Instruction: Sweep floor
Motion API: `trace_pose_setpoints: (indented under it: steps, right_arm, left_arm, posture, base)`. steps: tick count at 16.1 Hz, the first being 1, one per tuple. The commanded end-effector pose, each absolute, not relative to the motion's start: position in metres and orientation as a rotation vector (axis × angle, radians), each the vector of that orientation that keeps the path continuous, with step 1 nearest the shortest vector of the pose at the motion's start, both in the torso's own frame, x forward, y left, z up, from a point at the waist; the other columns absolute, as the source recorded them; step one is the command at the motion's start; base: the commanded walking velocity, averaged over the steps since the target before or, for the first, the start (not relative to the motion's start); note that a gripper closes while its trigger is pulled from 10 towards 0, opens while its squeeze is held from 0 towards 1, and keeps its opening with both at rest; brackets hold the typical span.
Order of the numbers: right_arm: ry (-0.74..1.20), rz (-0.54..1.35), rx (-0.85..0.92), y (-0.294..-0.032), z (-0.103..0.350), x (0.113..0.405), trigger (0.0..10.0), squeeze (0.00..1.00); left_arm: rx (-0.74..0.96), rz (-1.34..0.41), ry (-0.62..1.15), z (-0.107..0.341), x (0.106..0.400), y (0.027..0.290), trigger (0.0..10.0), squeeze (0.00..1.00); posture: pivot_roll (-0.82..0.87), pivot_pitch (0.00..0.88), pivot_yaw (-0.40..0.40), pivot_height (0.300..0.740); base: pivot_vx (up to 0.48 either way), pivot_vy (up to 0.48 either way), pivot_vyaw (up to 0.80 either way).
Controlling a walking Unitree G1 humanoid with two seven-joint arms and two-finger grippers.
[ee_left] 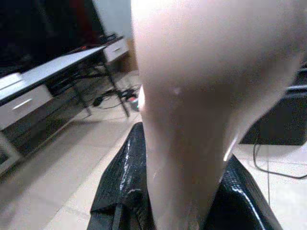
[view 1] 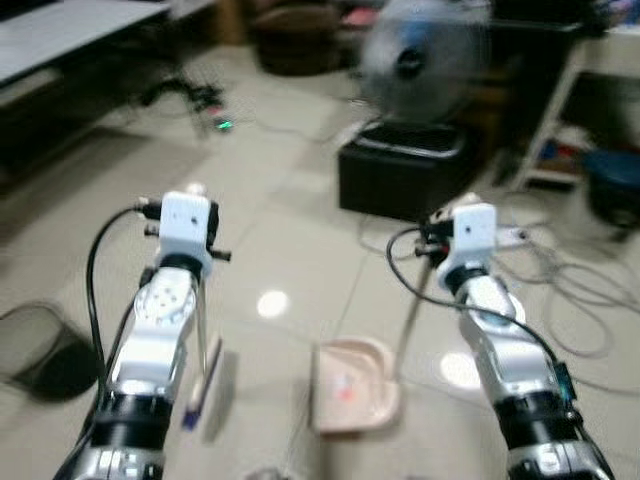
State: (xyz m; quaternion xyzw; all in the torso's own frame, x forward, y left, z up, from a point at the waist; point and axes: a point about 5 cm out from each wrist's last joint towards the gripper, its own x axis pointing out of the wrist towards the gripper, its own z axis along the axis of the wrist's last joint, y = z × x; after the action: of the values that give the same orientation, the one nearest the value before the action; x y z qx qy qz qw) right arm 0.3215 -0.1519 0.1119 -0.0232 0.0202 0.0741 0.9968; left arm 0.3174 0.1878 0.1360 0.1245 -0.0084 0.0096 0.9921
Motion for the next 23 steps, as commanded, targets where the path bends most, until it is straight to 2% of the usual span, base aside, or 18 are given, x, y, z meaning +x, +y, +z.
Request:
trace_pose_setpoints:
  steps: [1,7,11,13,15,17,19,21,23]
  right_arm:
    - [-0.006,0.173,-0.060,-0.148,0.124,0.326,10.0,0.00]
    - [-0.004,0.268,-0.044,-0.128,0.122,0.327,10.0,0.00]
    - [-0.004,0.280,-0.040,-0.127,0.122,0.329,10.0,0.00]
    - [-0.004,0.277,-0.027,-0.126,0.122,0.329,10.0,0.00]
    - [0.004,0.258,0.061,-0.125,0.121,0.329,10.0,0.00]
    - [0.024,0.260,0.043,-0.123,0.120,0.331,10.0,0.00]
    - [0.005,0.140,-0.009,-0.131,0.121,0.335,10.0,0.00]
    - [-0.025,0.109,-0.019,-0.135,0.123,0.336,10.0,0.00]
    - [-0.025,0.229,0.067,-0.129,0.123,0.331,10.0,0.00]
  left_arm:
    - [0.257,0.028,-0.075,0.149,0.319,0.189,10.0,0.00]
    - [0.256,0.053,-0.079,0.153,0.317,0.198,10.0,0.00]
    - [0.212,0.072,-0.038,0.150,0.319,0.202,10.0,0.00]
    - [0.206,0.066,-0.040,0.151,0.320,0.201,10.0,0.00]
    - [0.202,0.067,-0.040,0.151,0.320,0.201,10.0,0.00]
    - [0.221,0.087,-0.046,0.153,0.320,0.202,10.0,0.00]
    - [0.211,0.079,-0.058,0.157,0.323,0.200,10.0,0.00]
    - [0.218,0.074,-0.069,0.158,0.323,0.198,10.0,0.00]
    - [0.218,0.070,-0.080,0.157,0.323,0.195,10.0,0.00]
  posture:
    - [-0.07,0.011,0.083,0.740]
    - [-0.06,0.001,0.076,0.740]
    - [-0.06,0.000,0.079,0.740]
    - [-0.06,0.000,0.080,0.740]
    - [-0.06,0.000,0.080,0.740]
    - [-0.06,0.000,0.078,0.740]
    - [-0.06,0.000,0.078,0.740]
    - [-0.06,0.000,0.080,0.740]
    - [-0.06,0.000,0.078,0.740]
  base:
    - [0.000,-0.472,0.79]
    - [0.000,-0.477,0.79]
    - [0.000,0.000,0.79]
    - [0.000,0.362,0.79]
    - [0.000,0.480,0.00]
    - [0.000,0.000,0.00]
    - [0.000,0.000,0.00]
    - [0.000,0.000,0.00]
    - [0.000,0.000,0.00]
